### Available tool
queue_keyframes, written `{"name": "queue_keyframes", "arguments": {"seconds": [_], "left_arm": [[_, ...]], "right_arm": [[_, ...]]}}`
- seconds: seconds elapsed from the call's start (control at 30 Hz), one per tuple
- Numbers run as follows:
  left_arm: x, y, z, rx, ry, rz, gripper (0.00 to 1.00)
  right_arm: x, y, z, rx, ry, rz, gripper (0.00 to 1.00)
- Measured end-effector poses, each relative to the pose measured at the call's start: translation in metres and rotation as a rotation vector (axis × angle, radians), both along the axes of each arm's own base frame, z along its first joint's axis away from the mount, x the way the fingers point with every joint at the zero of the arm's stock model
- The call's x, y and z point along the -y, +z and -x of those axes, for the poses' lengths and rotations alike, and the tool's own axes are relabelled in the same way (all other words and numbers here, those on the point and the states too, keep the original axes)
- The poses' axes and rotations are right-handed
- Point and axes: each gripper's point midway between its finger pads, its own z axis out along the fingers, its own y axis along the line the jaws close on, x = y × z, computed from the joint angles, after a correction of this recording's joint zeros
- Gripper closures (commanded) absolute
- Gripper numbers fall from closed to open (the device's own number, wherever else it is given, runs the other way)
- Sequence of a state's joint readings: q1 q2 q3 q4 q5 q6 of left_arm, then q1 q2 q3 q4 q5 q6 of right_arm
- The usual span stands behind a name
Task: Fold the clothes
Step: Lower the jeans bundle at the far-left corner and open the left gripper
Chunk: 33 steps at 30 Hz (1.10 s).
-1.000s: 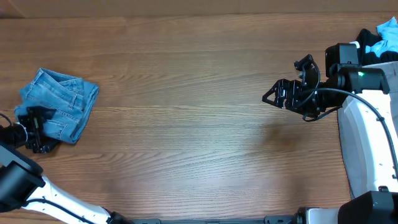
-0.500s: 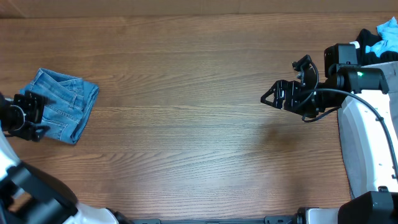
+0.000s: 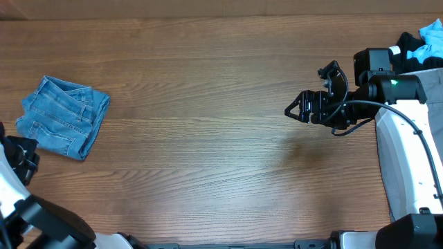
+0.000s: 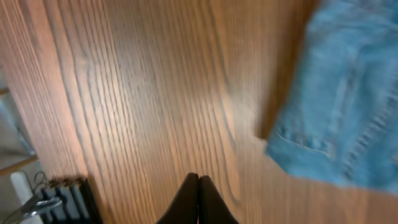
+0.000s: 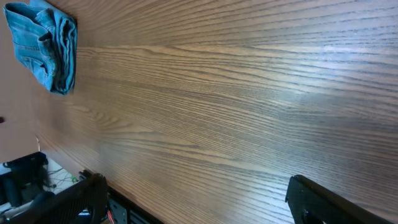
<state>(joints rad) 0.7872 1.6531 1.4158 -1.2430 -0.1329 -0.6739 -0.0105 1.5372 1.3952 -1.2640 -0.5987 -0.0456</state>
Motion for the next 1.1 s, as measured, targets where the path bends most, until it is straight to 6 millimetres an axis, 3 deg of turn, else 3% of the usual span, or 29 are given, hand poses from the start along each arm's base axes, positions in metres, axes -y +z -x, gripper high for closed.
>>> {"name": "queue_keyframes", "arguments": {"seconds": [0.17, 0.43, 0.67, 0.9, 1.1], "left_arm": [[-0.008, -0.034, -0.007, -0.034, 0.009, 0.028, 0.96], [-0.018, -0.089, -0.038, -0.009, -0.009, 0.091, 0.96], [-0.014, -0.136, -0.064, -0.010, -0.051, 0.127, 0.96], [-0.013, -0.136, -0.100, 0.091, -0.084, 0.084, 0.96], [0.013, -0.134, -0.166, 0.250, -0.148, 0.047, 0.96]], "right_arm": [[0.000, 0.000, 0.000, 0.003, 0.003, 0.000, 0.04], [-0.001, 0.001, -0.003, 0.017, 0.004, -0.006, 0.04], [-0.001, 0.001, -0.003, 0.016, 0.004, -0.007, 0.04], [-0.001, 0.001, -0.003, 0.015, 0.004, -0.007, 0.04], [-0.001, 0.001, -0.002, 0.004, -0.006, -0.010, 0.04]]}}
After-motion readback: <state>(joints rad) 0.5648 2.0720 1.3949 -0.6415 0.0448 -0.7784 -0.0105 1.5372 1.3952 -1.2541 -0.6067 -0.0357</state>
